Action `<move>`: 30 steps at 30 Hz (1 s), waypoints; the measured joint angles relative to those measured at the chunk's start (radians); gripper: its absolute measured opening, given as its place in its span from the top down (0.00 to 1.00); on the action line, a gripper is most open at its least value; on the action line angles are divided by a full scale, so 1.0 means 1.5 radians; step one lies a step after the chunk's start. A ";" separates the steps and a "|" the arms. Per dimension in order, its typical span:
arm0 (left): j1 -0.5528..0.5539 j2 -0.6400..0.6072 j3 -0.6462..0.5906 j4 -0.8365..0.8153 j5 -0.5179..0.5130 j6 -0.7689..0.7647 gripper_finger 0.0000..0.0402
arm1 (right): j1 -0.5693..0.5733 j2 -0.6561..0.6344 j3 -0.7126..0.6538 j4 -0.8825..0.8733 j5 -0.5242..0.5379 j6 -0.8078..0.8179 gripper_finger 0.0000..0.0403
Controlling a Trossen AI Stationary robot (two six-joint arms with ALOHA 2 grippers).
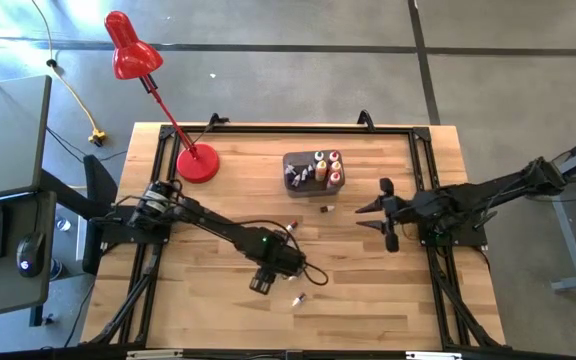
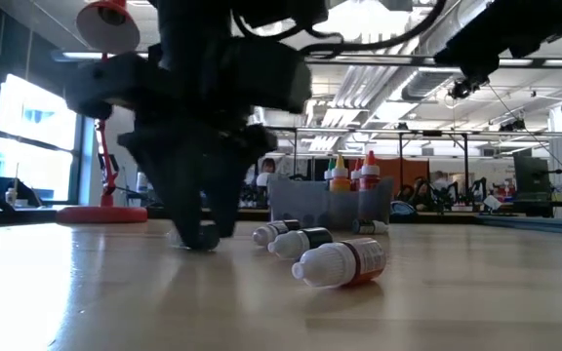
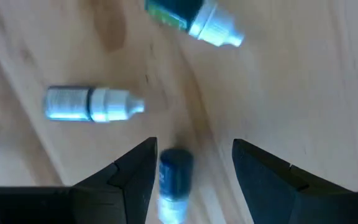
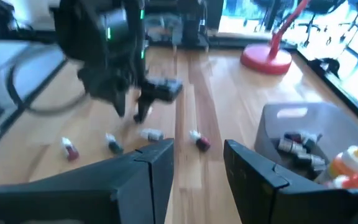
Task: Pick & Place food coloring
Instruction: Put the small dark blue food coloring bottle into the black bin
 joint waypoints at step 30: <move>-0.008 -0.006 0.064 -0.334 -0.174 -0.443 0.68 | 0.000 -0.023 -0.002 0.015 -0.005 0.000 0.67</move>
